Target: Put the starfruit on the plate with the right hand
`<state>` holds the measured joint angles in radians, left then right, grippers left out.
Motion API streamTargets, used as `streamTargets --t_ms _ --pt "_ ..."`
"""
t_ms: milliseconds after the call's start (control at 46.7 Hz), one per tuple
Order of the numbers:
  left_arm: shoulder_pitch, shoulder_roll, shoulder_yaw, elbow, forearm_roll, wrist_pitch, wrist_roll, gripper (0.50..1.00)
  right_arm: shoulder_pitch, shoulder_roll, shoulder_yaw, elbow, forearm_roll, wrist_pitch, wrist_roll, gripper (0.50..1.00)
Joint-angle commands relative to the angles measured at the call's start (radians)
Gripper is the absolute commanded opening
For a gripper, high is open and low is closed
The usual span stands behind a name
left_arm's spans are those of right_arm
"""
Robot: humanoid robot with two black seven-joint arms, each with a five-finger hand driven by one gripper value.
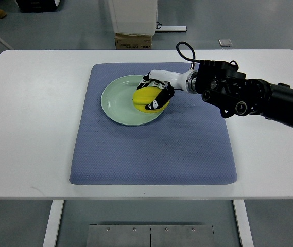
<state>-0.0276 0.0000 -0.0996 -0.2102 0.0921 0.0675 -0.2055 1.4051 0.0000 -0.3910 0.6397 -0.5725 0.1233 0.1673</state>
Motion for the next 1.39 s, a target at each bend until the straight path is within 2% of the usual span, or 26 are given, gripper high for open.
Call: streamTargets --t_ms 0,129,214,621,771,1093,1371 --pt "0.000 0.000 0.000 0.000 0.000 0.000 0.000 1.000 0.000 0.000 0.001 0.000 0.002 -0.001 0.003 0.748" --pt "0.000 0.000 0.000 0.000 0.000 0.000 0.000 1.000 0.000 0.000 0.017 0.000 0.014 -0.001 0.006 0.918" --pt "0.000 0.000 0.000 0.000 0.000 0.000 0.000 1.000 0.000 0.000 0.021 0.000 0.029 -0.001 0.006 0.983" --pt "0.000 0.000 0.000 0.000 0.000 0.000 0.000 1.000 0.003 0.000 0.064 -0.011 0.094 -0.001 0.005 1.000" --pt "0.000 0.000 0.003 0.000 0.000 0.000 0.000 1.000 0.002 0.000 0.122 -0.055 0.169 -0.005 0.003 0.998" --pt "0.000 0.000 0.000 0.000 0.000 0.000 0.000 1.000 -0.058 0.000 0.343 -0.182 0.292 -0.093 0.003 0.998" --pt "0.000 0.000 0.000 0.000 0.000 0.000 0.000 1.000 -0.158 0.000 0.625 -0.294 0.304 -0.162 0.034 0.998"
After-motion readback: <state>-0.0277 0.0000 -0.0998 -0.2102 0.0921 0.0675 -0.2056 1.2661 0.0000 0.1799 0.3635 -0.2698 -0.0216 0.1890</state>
